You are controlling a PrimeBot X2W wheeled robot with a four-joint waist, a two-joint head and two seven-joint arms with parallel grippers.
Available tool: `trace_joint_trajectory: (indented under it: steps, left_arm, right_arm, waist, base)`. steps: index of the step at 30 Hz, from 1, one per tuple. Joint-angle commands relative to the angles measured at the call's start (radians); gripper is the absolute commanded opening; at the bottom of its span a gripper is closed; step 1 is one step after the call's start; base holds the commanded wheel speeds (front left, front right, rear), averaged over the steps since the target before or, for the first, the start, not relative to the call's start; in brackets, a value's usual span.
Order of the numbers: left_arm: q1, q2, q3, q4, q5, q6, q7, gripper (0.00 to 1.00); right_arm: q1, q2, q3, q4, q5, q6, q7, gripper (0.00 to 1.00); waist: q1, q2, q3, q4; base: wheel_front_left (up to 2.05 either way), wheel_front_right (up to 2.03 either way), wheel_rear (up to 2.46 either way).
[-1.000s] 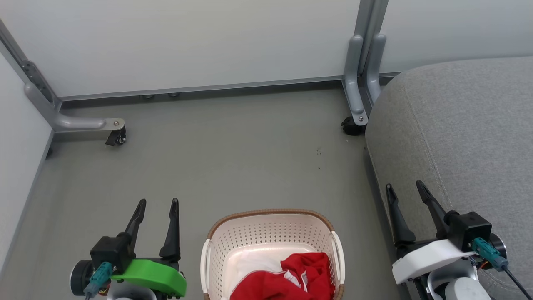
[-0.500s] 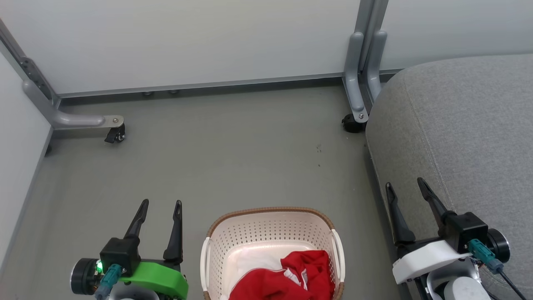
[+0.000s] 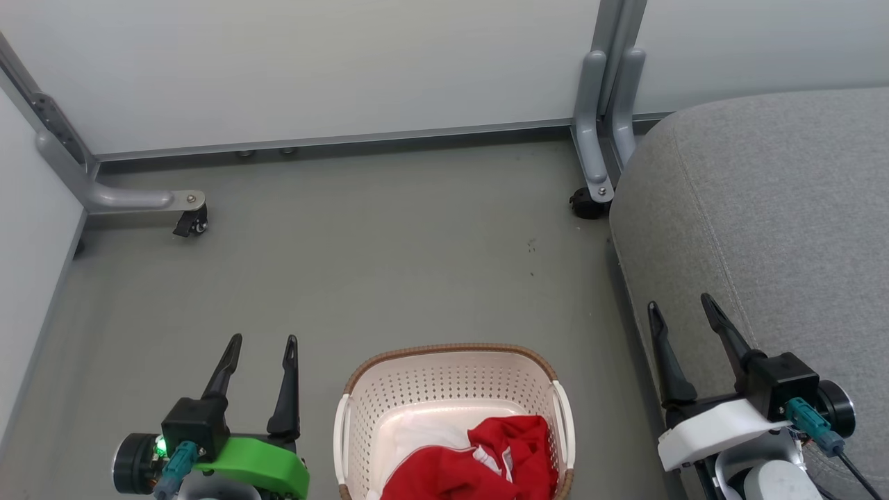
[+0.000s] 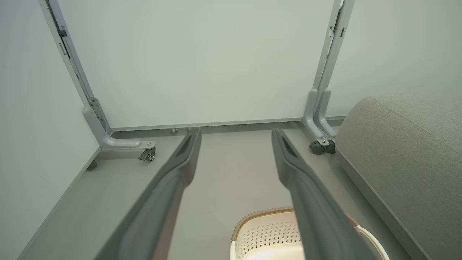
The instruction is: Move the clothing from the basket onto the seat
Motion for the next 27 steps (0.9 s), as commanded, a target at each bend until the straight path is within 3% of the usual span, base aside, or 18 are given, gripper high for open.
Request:
trace_joint_trajectory:
  steps: [1, 11, 27]
  left_arm:
    - [0.006, 0.0, 0.002, 0.0, 0.002, -0.002, -0.003, 1.0]
    - [-0.041, 0.0, -0.058, 0.046, 0.024, -0.001, -0.002, 1.0]
    - [-0.332, 0.002, -0.477, 0.407, -0.018, -0.003, 0.001, 1.0]
  right_arm:
    - [0.006, -0.002, -0.004, -0.003, 0.008, 0.0, 0.0, 1.0]
    - [-0.011, -0.001, -0.01, -0.018, 0.01, 0.0, 0.006, 1.0]
    - [-0.14, -0.002, 0.015, -0.061, 0.019, 0.0, -0.014, 1.0]
  waist:
    - [0.0, 0.0, 0.0, 0.0]
    - [0.0, 0.0, 0.025, -0.005]
    - [0.0, 0.0, 0.284, -0.089]
  base:
    - [0.0, 0.0, 0.0]
    - [0.0, 0.0, 0.0]
    - [0.0, 0.0, 0.0]
